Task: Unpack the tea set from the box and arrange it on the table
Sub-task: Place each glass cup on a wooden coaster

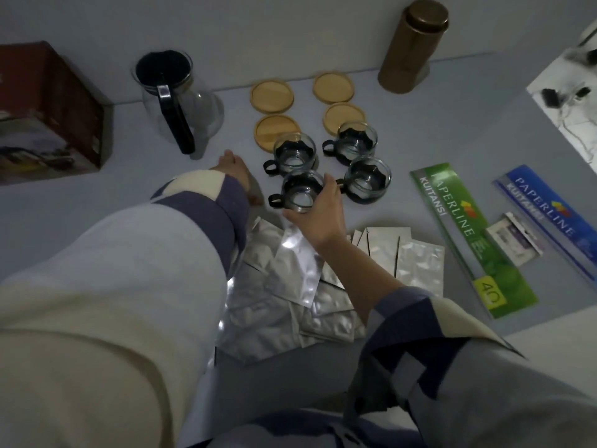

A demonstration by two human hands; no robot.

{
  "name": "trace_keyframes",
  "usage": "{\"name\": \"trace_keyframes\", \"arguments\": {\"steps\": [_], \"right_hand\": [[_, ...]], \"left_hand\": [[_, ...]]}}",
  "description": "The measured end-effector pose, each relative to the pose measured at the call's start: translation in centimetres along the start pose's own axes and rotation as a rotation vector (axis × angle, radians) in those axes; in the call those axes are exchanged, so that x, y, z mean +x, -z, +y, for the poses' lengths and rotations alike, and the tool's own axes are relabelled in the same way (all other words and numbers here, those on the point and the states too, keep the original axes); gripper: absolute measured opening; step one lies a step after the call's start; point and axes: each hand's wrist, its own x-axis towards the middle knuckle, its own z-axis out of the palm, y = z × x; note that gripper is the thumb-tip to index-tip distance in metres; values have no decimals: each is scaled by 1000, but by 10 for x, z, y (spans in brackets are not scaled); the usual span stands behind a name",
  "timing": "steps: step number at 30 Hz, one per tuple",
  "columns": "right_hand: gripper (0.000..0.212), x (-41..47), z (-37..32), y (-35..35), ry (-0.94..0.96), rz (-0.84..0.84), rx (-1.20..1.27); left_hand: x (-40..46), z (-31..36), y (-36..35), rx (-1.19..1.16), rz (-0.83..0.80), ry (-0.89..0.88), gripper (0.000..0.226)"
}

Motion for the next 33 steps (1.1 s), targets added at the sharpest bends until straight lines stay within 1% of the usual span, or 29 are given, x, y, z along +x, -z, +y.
{"name": "trace_keyframes", "arguments": {"steps": [4, 6, 9, 13, 16, 19, 22, 27, 33], "right_hand": [[89, 2, 5, -4, -27, 62, 9], [87, 1, 5, -3, -33, 58, 20], [85, -3, -2, 4, -3, 47, 45], [84, 7, -27, 21, 65, 42, 90], [87, 30, -51, 33, 117, 71, 83], [89, 62, -74, 38, 148, 73, 9], [89, 99, -91, 33, 128, 50, -37], [86, 155, -103, 9, 66, 24, -2], [92, 204, -104, -9, 50, 5, -66]], "left_hand": [[2, -3, 0, 10, 17, -24, 118], [2, -4, -2, 1, 22, -20, 117], [-1, -2, -2, -25, 29, -26, 109], [-1, -1, -3, -35, 48, -6, 114], [0, -4, -2, -56, 40, -2, 121], [-1, -7, -2, -100, 43, -36, 119], [-1, -9, -4, -131, 52, -53, 119], [4, -13, -7, -169, 48, -90, 119], [11, -17, -10, -207, 36, -93, 119]]}}
